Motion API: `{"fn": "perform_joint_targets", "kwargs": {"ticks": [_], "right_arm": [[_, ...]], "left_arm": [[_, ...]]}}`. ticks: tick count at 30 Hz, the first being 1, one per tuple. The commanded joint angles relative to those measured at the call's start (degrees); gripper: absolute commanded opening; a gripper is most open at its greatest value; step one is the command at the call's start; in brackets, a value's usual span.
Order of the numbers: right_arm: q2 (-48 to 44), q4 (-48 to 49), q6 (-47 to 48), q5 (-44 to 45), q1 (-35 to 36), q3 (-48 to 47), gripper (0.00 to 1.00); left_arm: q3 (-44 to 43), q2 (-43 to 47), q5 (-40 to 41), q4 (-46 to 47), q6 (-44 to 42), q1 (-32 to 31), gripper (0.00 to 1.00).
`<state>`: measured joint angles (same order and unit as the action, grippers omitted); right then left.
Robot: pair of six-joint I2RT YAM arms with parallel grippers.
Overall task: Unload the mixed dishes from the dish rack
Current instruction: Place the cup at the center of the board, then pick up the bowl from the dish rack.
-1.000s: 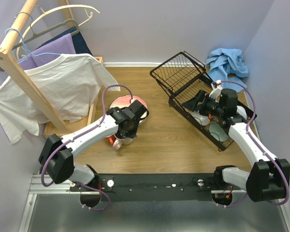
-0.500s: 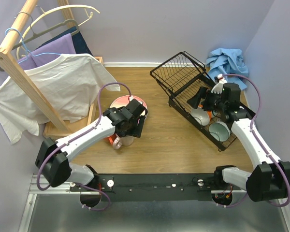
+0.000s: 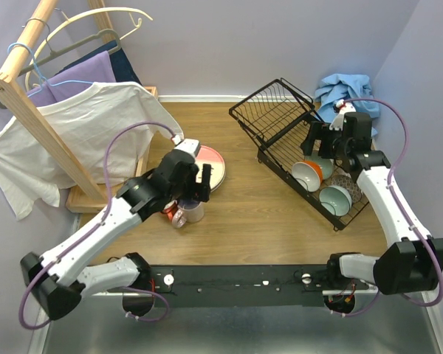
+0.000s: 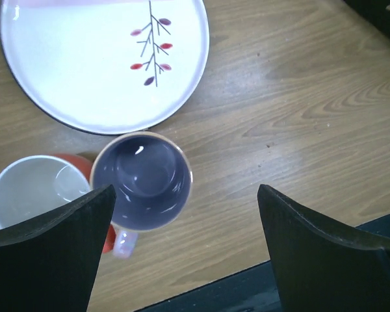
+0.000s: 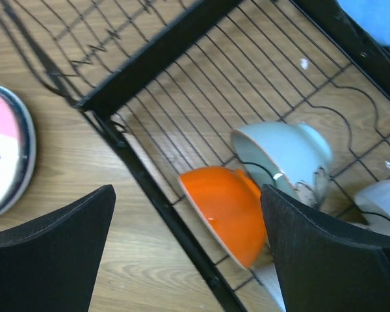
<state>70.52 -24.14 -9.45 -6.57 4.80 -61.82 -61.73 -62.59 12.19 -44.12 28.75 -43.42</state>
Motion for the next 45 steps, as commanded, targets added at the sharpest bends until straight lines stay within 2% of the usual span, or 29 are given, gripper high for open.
{"fn": "perform_joint_targets", "kwargs": {"ticks": [1,10,14,20,29,36,45], "right_arm": [[3.21,-4.25,5.4,1.39,-3.47,-3.65,1.0],[13.04,-5.39,10.77,-14.86,-13.93,-8.75,1.0],[17.7,-4.78,11.29,-26.27,-18.59,-9.72,1.0],[23.51,-9.07,18.04,-35.43,-20.62,-14.02,1.0],[31.43,-16.72,25.27,-34.58,-20.79,-19.73,1.0],[34.59,-19.8,30.45,-33.86,-20.79,-19.74,1.0],[37.76,-20.68,32.39,-37.64,-20.79,-20.09,1.0]], "left_arm": [[7.3,9.91,1.53,8.15,-3.78,1.49,0.99],[21.91,25.05,-3.74,20.03,-7.13,4.31,0.99],[25.34,26.73,-3.66,22.14,-10.46,4.4,0.99],[28.42,28.4,-4.1,25.92,-14.25,4.48,0.99],[28.6,28.4,-3.05,26.54,-15.66,4.75,0.99],[28.86,28.05,-2.96,26.89,-15.66,5.18,0.99],[28.86,26.38,-4.19,27.07,-15.66,5.89,0.99]]}}
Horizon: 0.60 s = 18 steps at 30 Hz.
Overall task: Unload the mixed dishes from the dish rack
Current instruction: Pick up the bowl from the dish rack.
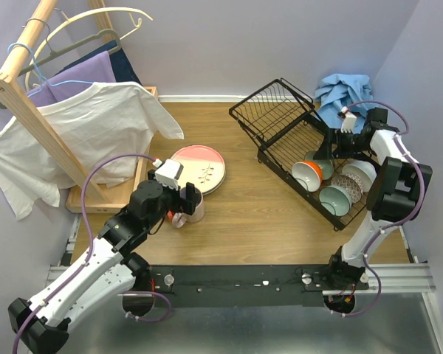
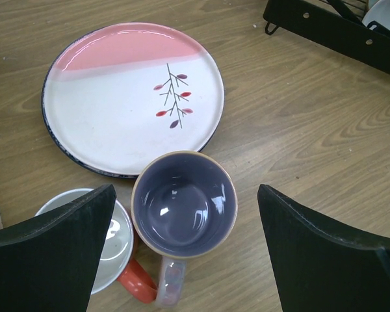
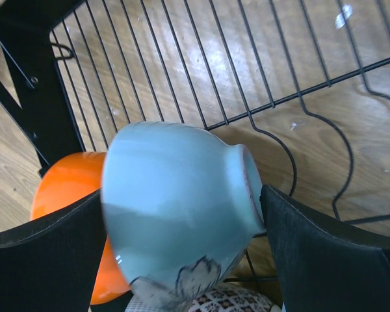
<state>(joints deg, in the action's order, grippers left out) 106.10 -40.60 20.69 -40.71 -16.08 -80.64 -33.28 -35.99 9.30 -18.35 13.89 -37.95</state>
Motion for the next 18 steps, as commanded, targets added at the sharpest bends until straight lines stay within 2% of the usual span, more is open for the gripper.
{"fn": "perform_joint_targets", "kwargs": {"ticks": [1,8,14,15,18], "right_arm": [[2.35,-4.14,2.43,-3.94,0.08,-1.36,1.0],[2.79,-4.84,3.22,-6.23,0.08,-1.89,0.95],[1.21,-5.02,3.39,-7.28,0.17,-1.71,0.78],[0.6,-4.93,3.22,-7.02,0.25,-1.63,0.71],[-0.11,-4.84,3.13,-6.58,0.43,-1.36,0.59]], "left_arm": [[0.41,-0.22,-1.39,1.39,-0.88,0.43,0.99],[0.49,-0.57,-2.01,1.65,-1.06,0.69,0.99],[0.67,-0.66,-2.53,1.82,-1.06,0.86,0.99],[0.58,-0.75,-2.62,1.83,-1.06,0.78,0.99],[0.58,-0.84,-2.97,1.91,-1.15,0.95,0.99]]}}
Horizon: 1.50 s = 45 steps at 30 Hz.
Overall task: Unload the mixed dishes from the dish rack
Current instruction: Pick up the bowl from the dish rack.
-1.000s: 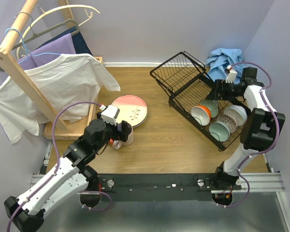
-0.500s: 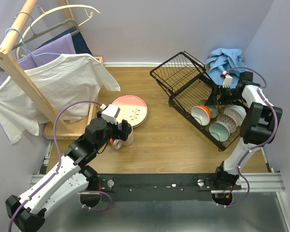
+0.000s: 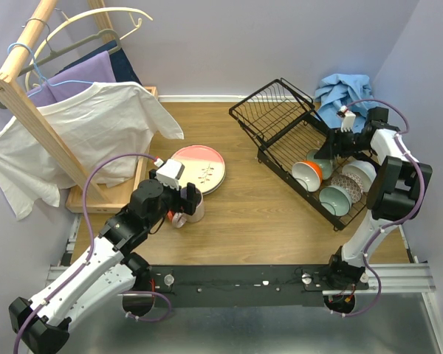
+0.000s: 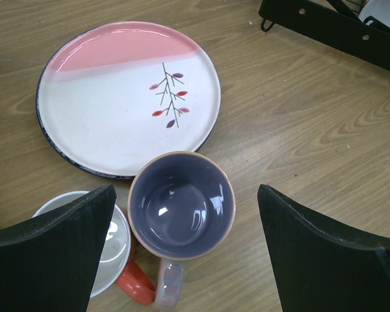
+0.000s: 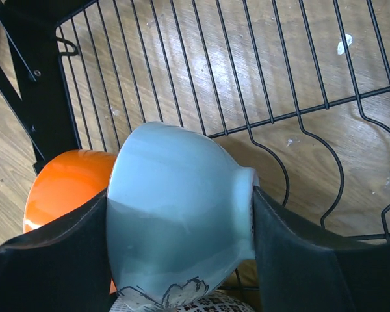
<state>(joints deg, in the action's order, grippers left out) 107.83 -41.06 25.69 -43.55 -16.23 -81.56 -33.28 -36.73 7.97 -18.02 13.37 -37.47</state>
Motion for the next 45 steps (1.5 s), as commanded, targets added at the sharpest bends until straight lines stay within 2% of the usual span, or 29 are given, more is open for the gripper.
{"fn": "perform_joint_targets", "kwargs": {"ticks": [1,8,9,21,32,41,45], "right_arm": [[-2.18,-4.38,-1.96,-3.47,0.85,-0.44,0.57],[-4.47,-3.86,-2.49,0.57,2.69,-0.44,0.4],[-4.91,-3.59,-2.84,1.35,2.78,-0.18,0.35],[-10.27,0.89,-5.74,6.98,3.75,0.7,0.14],[-14.23,9.49,-11.71,12.17,3.75,4.03,0.12],[-19.15,18.72,-21.2,14.28,3.75,8.52,0.12],[-21.61,21.98,-25.07,14.89,3.75,10.54,0.12]], "left_arm": [[0.58,-0.1,-1.73,1.67,-0.71,0.47,0.99],[0.58,-0.18,-2.08,1.67,-0.8,0.47,0.99],[0.58,-0.18,-2.08,1.67,-0.8,0.47,0.99],[0.58,-0.18,-2.25,1.67,-0.89,0.56,0.99],[0.58,-0.27,-2.25,1.67,-0.89,0.56,0.99],[0.85,0.61,-3.66,3.78,1.92,0.56,0.99],[-2.22,-1.76,-5.5,5.1,4.03,0.56,0.99]]}}
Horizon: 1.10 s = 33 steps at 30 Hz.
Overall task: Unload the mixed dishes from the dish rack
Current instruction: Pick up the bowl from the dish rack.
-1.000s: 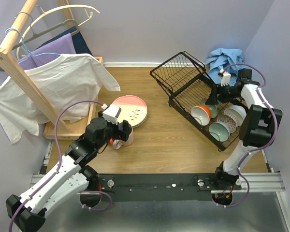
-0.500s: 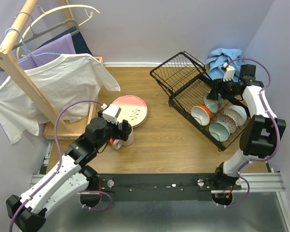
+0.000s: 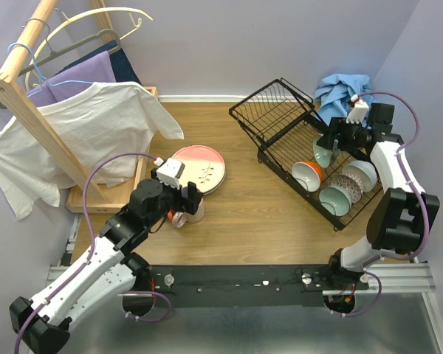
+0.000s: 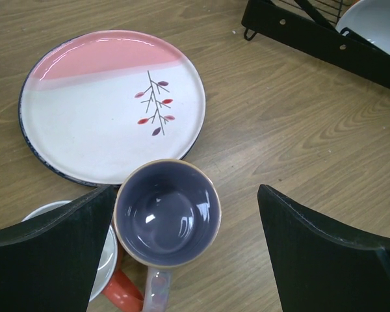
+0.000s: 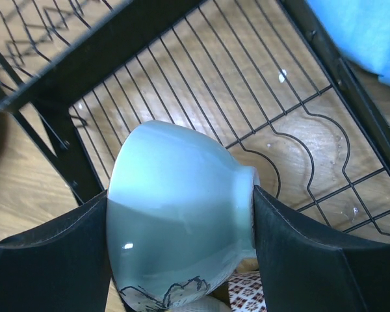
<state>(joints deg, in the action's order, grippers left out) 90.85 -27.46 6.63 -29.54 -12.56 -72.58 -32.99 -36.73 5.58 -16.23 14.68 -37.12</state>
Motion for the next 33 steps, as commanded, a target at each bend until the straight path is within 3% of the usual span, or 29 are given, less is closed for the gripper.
{"fn": "perform_joint_targets", "kwargs": {"ticks": [1,12,25,33], "right_arm": [[-4.98,8.91,-6.37,1.58,0.08,1.82,0.12],[-11.65,14.63,-15.85,-0.34,0.08,4.46,0.11],[-20.0,31.76,-38.07,-13.69,0.25,18.51,0.11],[-25.45,36.51,-43.1,-15.9,3.32,25.2,0.11]], "left_arm": [[-3.21,-2.29,-3.47,3.66,3.07,0.3,0.99],[-13.14,-12.13,-8.39,9.01,8.43,0.12,0.99],[-19.56,-24.96,-13.14,17.18,16.78,-0.93,0.99],[-24.48,-34.44,-13.58,21.06,20.39,-3.74,0.99]]}}
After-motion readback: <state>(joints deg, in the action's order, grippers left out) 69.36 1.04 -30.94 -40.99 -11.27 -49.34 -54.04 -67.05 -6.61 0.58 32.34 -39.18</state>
